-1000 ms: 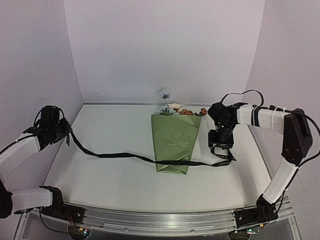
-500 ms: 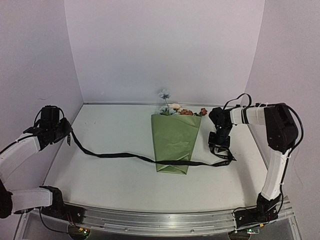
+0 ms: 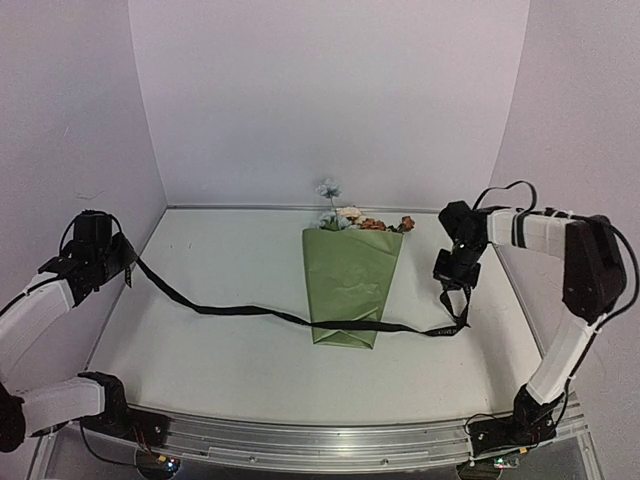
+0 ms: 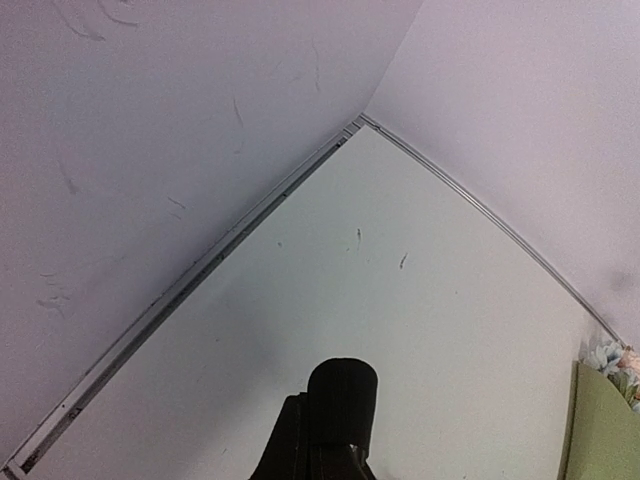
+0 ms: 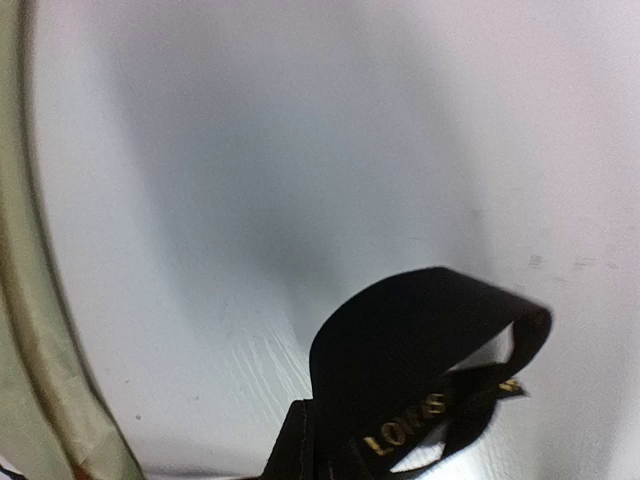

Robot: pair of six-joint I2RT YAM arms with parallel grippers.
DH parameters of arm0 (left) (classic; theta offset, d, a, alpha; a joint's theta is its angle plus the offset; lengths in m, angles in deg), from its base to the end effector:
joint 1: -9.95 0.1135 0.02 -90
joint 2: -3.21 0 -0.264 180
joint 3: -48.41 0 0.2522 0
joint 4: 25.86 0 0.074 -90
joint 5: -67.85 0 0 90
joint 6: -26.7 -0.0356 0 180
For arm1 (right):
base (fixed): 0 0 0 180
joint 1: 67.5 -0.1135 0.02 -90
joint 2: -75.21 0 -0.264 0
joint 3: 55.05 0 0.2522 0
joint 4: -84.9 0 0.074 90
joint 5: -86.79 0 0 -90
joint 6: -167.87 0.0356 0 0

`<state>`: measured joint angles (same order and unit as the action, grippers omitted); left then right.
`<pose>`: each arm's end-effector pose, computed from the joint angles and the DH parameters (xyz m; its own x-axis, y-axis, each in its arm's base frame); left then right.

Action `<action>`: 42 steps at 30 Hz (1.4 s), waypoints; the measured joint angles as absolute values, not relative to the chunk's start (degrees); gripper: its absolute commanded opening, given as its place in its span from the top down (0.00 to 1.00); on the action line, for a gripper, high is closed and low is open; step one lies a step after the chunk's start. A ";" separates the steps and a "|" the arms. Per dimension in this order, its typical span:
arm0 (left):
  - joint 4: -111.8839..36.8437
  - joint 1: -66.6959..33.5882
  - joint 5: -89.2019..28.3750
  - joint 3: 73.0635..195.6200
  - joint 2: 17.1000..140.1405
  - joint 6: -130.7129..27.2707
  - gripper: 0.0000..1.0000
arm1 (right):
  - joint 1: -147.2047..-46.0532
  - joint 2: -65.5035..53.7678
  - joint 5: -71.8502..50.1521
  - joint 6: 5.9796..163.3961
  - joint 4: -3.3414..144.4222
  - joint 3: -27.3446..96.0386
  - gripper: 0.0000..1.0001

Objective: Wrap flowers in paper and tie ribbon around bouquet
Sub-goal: Straighten the ribbon at the center of the board, then place the ribbon at the center of the board.

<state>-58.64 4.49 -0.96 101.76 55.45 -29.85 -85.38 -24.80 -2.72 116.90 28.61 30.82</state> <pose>0.2020 -0.0064 0.2708 -0.3162 -0.4861 -0.8147 -0.4696 0.8264 -0.3108 0.3305 0.1063 0.2086 -0.8882 0.3751 -0.2653 0.3283 0.9221 0.2047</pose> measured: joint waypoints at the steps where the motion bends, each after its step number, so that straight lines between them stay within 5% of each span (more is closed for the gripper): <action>1: -59.14 4.49 0.07 101.77 54.63 -30.23 1.00 | -84.80 -21.01 -1.45 116.83 27.95 30.81 1.00; 14: -64.11 4.49 7.47 103.41 46.59 -33.32 1.00 | -77.77 8.24 19.21 112.32 10.11 30.94 1.00; 28: -63.51 4.49 7.98 99.07 48.50 -30.08 1.00 | -71.90 0.80 21.65 114.11 5.08 22.96 0.98; 31: -63.54 4.49 8.61 96.84 50.91 -28.21 1.00 | -70.02 -2.73 20.24 115.06 5.31 22.45 0.86; 35: -63.42 4.51 9.58 95.05 54.05 -25.70 0.97 | -66.41 -4.92 17.87 116.37 5.64 21.86 0.46; 42: -63.11 4.54 10.02 95.01 56.92 -22.57 0.66 | -64.52 -5.54 14.03 116.98 5.94 21.39 0.03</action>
<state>-63.11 4.54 10.02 95.01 56.92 -22.57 -64.52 -5.54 14.03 116.98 5.94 21.39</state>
